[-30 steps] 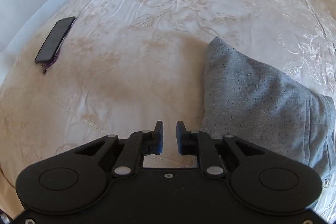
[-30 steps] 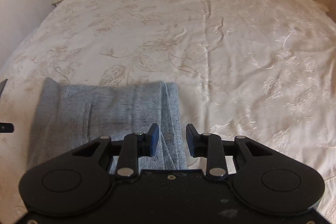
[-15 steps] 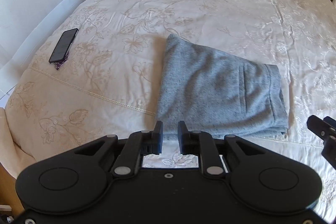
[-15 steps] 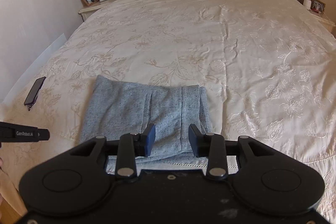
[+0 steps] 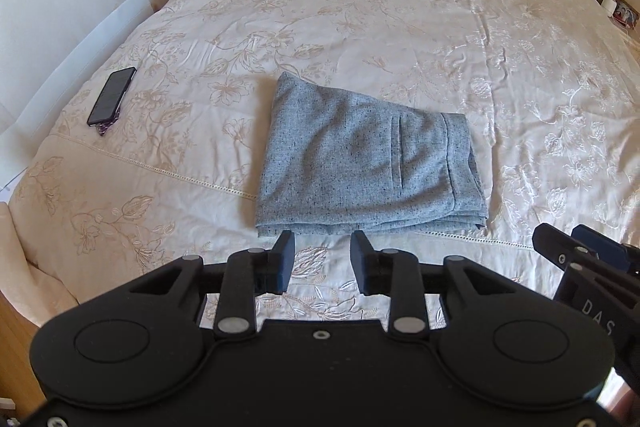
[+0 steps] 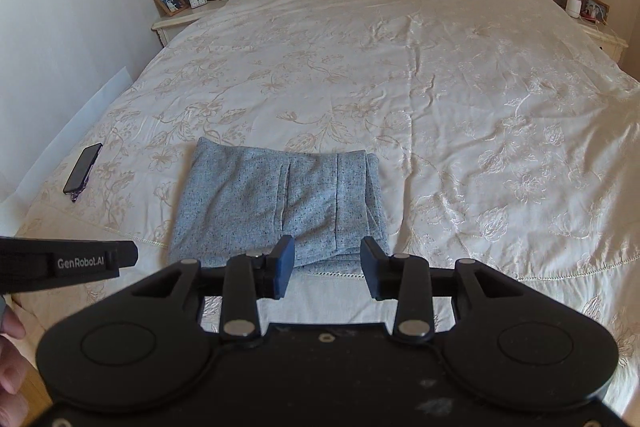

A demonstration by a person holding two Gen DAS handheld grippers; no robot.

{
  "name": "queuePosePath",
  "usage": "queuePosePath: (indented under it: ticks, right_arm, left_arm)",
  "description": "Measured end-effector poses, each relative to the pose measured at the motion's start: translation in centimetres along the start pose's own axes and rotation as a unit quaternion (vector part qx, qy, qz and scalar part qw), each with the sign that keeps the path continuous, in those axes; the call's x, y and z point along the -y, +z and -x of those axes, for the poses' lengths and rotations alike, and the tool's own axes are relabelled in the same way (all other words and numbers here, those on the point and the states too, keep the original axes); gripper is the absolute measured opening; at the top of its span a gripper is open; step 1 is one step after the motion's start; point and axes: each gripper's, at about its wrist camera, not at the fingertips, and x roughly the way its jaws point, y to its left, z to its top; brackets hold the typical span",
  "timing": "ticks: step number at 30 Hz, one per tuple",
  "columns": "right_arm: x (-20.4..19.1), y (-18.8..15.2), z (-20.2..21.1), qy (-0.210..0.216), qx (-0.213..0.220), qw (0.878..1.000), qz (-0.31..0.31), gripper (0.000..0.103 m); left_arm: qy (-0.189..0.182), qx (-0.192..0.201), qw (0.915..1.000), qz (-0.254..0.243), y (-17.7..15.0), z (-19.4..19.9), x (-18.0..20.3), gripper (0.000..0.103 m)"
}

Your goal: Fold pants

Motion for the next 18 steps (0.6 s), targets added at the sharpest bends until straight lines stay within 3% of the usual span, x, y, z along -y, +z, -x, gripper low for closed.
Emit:
queuePosePath:
  ticks: [7,18]
  right_arm:
    - [0.4,-0.4,0.3,-0.008,-0.004,1.000,0.004,0.039]
    - [0.2,-0.4,0.5,-0.002,-0.003,1.000,0.005,0.040]
  left_arm:
    - [0.000,-0.023,0.9996,0.016,-1.0,-0.2,0.0,0.041]
    - [0.004,-0.022,0.9997,0.010,-1.4,0.1,0.3,0.041]
